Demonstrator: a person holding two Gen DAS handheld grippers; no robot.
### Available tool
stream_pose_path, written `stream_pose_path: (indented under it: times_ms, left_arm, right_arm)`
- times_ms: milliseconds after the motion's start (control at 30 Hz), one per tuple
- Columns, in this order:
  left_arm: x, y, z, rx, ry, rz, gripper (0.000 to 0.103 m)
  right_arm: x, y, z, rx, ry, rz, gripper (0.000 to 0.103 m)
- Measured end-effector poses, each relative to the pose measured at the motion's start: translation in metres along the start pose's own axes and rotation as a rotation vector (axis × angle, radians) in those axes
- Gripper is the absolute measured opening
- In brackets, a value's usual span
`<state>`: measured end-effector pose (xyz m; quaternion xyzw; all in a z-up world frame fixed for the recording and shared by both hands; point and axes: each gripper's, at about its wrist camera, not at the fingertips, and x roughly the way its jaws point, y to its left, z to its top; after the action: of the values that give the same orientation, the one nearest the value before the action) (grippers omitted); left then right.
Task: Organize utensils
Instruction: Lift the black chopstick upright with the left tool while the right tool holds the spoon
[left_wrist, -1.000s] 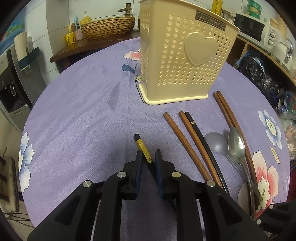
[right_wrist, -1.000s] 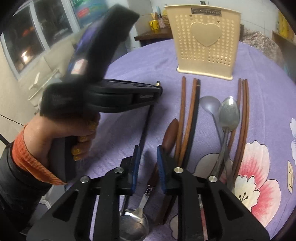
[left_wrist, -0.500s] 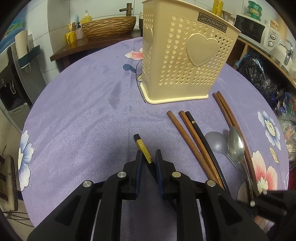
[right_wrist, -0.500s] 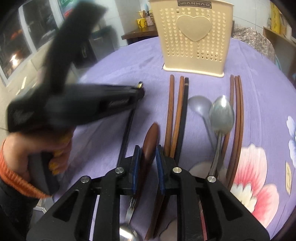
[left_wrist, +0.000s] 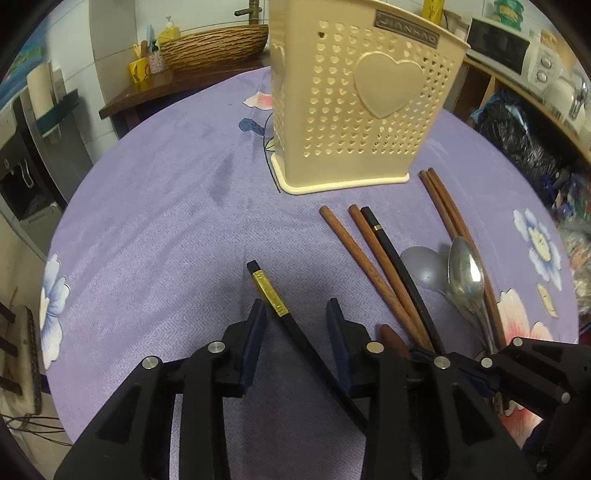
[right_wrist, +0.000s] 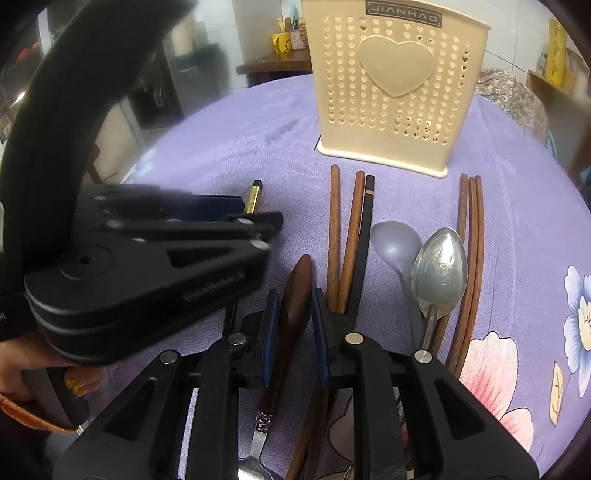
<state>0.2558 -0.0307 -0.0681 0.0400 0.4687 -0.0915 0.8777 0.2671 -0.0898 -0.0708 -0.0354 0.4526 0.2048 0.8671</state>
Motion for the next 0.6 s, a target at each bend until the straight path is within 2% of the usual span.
stream_pose_path:
  times_ms: [100,167,233,600]
  left_arm:
    - [0.001,-0.009,-0.002,0.038,-0.008,0.046,0.034]
    - [0.0,-0.008,-0.002,0.031,-0.011,0.042,0.031]
    - [-0.001,-0.007,-0.002,0.035,-0.013,0.05,0.02]
    - [-0.001,0.0,0.0,0.0,-0.027,0.015,0.017]
  right_arm:
    - [0.0,-0.002,0.001,0.011,-0.001,0.011,0.018]
    - [-0.003,-0.001,-0.004,0.013,-0.006,0.012,0.018]
    - [-0.003,-0.003,-0.006,0.02,-0.011,0.015,0.018]
    - [-0.004,-0.026,-0.009,0.074,-0.025,0.062,0.018]
